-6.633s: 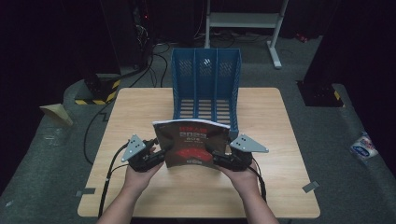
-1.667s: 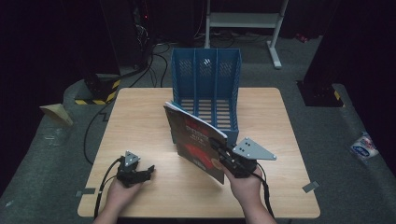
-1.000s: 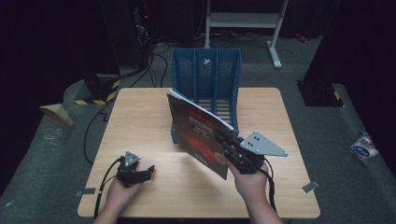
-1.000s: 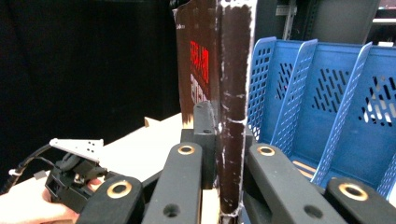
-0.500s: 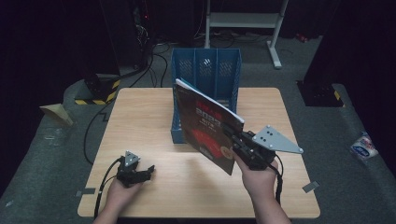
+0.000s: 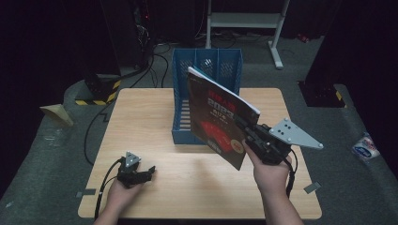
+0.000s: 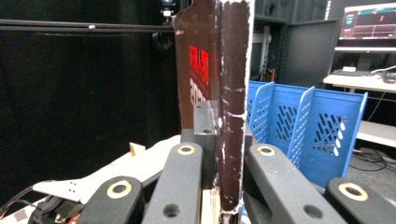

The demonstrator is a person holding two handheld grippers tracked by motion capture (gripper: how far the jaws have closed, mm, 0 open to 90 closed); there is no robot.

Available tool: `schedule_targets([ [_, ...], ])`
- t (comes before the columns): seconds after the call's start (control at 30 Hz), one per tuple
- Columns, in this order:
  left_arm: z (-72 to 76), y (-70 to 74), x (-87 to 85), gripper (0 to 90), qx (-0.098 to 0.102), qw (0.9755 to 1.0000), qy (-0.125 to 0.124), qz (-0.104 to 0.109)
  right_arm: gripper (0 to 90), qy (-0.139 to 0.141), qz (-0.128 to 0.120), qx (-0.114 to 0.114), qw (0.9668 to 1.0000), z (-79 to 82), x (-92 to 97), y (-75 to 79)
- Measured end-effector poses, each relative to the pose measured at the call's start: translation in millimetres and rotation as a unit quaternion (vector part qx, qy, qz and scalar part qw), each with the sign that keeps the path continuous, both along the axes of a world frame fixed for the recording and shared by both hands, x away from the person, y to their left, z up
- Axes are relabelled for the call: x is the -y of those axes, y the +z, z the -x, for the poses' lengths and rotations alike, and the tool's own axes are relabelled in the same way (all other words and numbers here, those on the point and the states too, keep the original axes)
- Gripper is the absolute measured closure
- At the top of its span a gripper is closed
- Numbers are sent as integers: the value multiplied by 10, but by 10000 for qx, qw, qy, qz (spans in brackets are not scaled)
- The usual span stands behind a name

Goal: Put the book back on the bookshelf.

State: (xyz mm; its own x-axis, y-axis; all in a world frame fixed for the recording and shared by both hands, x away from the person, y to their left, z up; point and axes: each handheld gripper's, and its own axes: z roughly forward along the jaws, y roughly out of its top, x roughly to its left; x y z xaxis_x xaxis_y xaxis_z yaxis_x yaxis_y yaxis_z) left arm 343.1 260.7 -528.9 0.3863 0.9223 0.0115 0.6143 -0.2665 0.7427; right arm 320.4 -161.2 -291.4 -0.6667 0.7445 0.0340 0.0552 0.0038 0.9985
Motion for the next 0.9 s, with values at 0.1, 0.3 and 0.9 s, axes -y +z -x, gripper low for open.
schedule_targets([
  [0.1, 0, 0, 0, 218, 1, 10000, 2, -2, 866, -46, -11, 25, 10000, -12, 44, 44],
  [0.3, 1, -1, 2, 218, -5, 10000, 7, 14, 867, -216, -44, 23, 9998, -64, 135, 112],
  [0.9, 2, 0, 0, 218, -8, 10000, 2, 5, 867, -969, -54, 81, 9952, -285, 343, 259],
])
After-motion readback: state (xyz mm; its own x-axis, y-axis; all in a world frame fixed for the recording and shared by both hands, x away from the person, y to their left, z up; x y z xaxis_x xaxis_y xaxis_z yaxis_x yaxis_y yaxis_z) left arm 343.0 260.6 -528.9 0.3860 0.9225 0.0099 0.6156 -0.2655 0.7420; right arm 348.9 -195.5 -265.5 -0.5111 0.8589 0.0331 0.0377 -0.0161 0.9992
